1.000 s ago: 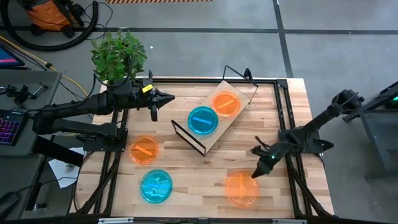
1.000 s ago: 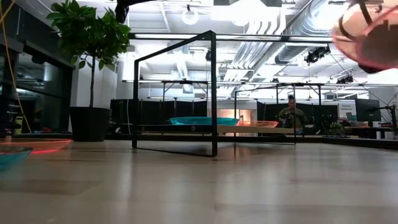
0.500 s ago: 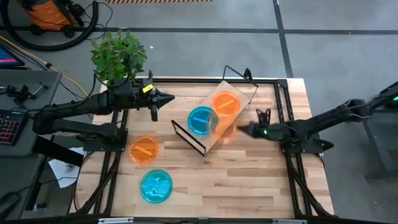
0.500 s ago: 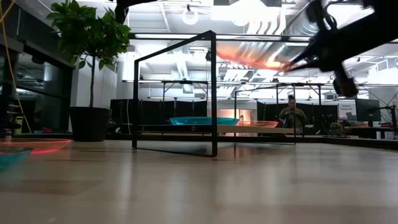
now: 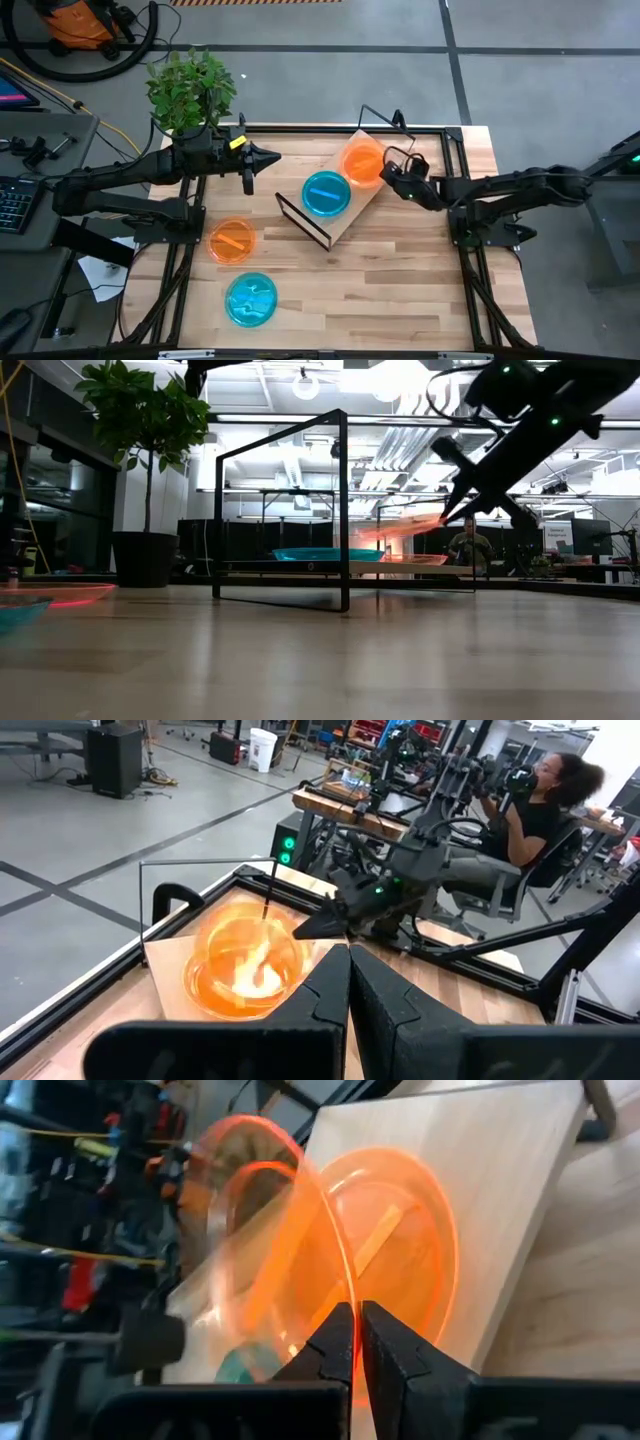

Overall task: Place and stack plates onto a shelf
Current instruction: Stack the right orange plate on top of the orange plate on the shelf, then stack the blue plate on top of the blue plate on the shelf

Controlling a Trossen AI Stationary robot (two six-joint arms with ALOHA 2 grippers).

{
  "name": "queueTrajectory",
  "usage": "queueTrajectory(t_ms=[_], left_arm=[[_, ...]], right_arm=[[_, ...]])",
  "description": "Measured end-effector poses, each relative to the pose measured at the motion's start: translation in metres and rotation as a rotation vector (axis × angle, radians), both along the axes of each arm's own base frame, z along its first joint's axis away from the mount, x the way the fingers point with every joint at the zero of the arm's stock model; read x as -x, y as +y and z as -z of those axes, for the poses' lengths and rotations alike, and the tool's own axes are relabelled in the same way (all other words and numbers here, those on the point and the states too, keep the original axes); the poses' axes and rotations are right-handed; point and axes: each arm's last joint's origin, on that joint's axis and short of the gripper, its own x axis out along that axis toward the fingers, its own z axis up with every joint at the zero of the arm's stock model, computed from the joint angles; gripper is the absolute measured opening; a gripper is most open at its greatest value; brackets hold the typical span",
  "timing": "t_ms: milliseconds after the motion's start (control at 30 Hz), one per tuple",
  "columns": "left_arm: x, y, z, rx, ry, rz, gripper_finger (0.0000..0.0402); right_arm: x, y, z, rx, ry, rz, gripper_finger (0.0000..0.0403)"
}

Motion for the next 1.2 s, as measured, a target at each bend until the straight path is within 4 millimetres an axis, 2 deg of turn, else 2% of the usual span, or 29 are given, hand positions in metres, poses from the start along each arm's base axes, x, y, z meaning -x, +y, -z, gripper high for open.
queueTrajectory(t_ms=[233, 700, 800, 1000, 1200], left_arm=[[-0.0001, 0.0, -0.001, -0.003, -0.01, 0.0, 0.0], [-0.0002, 0.0001, -0.0013, -0.003, -0.013, 0.0, 0.0], [-0.0002, 0.0001, -0.0013, -0.003, -0.013, 0.0, 0.0001], [-0.0002, 0.0001, -0.0012, -0.003, -0.013, 0.0, 0.0001], [-0.0002, 0.0001, -0.0012, -0.003, -0.012, 0.0, 0.0001]], right_arm=[[-0.0022, -0.0107, 0.0023, -0.002, 0.068, 0.026, 0.0], [-0.0017, -0.0108, 0.003, 0.022, 0.126, -0.022, 0.0008], [-0.0021, -0.0109, 0.0025, 0.025, 0.119, -0.021, 0.0034], [-0.0045, -0.0113, 0.0, 0.03, 0.082, -0.022, 0.012], [-0.0083, -0.011, -0.0034, 0.072, 0.096, -0.109, 0.019]])
